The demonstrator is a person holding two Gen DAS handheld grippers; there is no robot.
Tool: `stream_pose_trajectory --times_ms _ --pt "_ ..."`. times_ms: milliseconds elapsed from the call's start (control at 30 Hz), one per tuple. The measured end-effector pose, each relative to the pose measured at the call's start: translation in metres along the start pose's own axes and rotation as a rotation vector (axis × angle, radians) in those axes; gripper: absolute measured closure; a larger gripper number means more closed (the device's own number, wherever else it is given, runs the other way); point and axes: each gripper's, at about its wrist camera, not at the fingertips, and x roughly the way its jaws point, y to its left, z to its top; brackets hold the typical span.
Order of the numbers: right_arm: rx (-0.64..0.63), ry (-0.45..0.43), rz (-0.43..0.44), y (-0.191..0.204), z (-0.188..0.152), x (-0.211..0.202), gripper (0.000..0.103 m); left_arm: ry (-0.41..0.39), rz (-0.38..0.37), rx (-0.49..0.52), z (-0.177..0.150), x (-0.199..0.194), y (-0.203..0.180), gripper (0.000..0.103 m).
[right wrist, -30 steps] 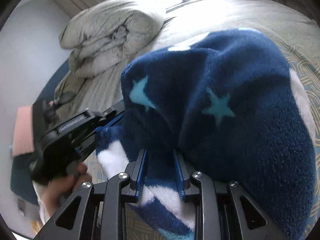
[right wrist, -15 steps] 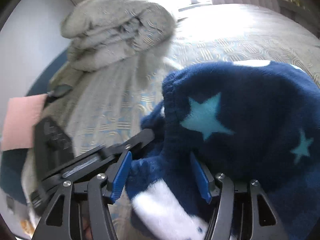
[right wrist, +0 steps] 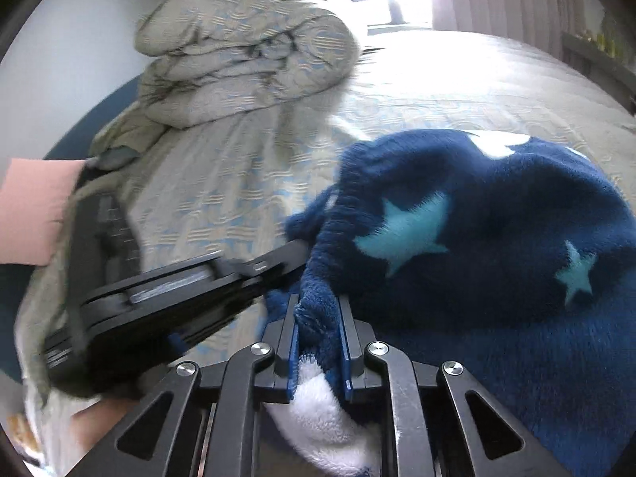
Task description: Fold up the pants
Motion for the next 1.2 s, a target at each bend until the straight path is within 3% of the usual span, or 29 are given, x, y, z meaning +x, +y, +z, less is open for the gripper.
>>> stream_pose_trajectory --times_ms 133,233,300,400,433,467,533,567,600,667,700,767,833,900,967,1100,1167,1200 --pt "-0.015 0.017 0.030 0.008 -0.009 -0.007 0.088 0.006 0.005 0.008 -0.001 -0.004 0.002 0.096" --pt "-0.032 0.051 0.020 0.002 -0.012 0.011 0.088 0.004 0.019 0.011 -0.002 -0.003 0.002 0.095" --pt "-0.036 0.023 0.041 0.000 -0.010 0.012 0.084 0.004 0.013 0.011 -0.002 -0.004 0.002 0.095" --pt "-0.036 -0.007 0.083 0.000 -0.011 -0.001 0.067 0.003 0.027 0.023 -0.001 -0.003 -0.001 0.095" --pt "-0.031 -0.015 0.107 0.000 -0.012 -0.007 0.055 0.003 0.034 0.028 -0.001 -0.002 -0.002 0.095" --pt "-0.020 -0.037 0.126 -0.001 -0.012 -0.016 0.051 0.003 0.047 0.039 -0.002 -0.004 -0.005 0.094" --pt "0.001 -0.106 0.140 -0.008 -0.011 -0.038 0.051 -0.010 0.093 0.063 -0.002 -0.009 -0.014 0.085" --pt "0.025 -0.159 0.147 -0.017 -0.010 -0.055 0.051 -0.059 0.163 0.097 -0.002 -0.020 -0.024 0.078" --pt "0.047 -0.200 0.149 -0.026 -0.007 -0.067 0.051 -0.103 0.208 0.130 -0.003 -0.029 -0.033 0.078" --pt "0.081 -0.259 0.116 -0.046 0.001 -0.086 0.053 -0.169 0.230 0.192 -0.005 -0.045 -0.053 0.077" --pt "0.100 -0.281 0.080 -0.059 0.007 -0.094 0.055 -0.194 0.217 0.210 -0.007 -0.053 -0.061 0.077" --pt "0.137 -0.317 0.021 -0.085 0.016 -0.104 0.072 -0.236 0.176 0.269 -0.013 -0.063 -0.087 0.078" --pt "0.185 -0.318 -0.018 -0.114 0.024 -0.104 0.079 -0.250 0.149 0.335 -0.023 -0.060 -0.110 0.079" --pt "0.238 -0.294 -0.020 -0.138 0.032 -0.094 0.083 -0.238 0.089 0.388 -0.033 -0.047 -0.128 0.091" --pt "0.285 -0.280 -0.003 -0.159 0.031 -0.083 0.084 -0.187 0.051 0.458 -0.048 -0.018 -0.144 0.093" --pt "0.299 -0.276 0.014 -0.174 0.017 -0.068 0.084 -0.110 0.159 0.526 -0.068 0.037 -0.145 0.093" --pt "0.278 -0.287 -0.001 -0.172 0.015 -0.063 0.084 -0.095 0.300 0.492 -0.071 0.058 -0.126 0.095" --pt "0.267 -0.291 -0.019 -0.172 0.013 -0.062 0.084 -0.110 0.337 0.465 -0.072 0.061 -0.117 0.100"
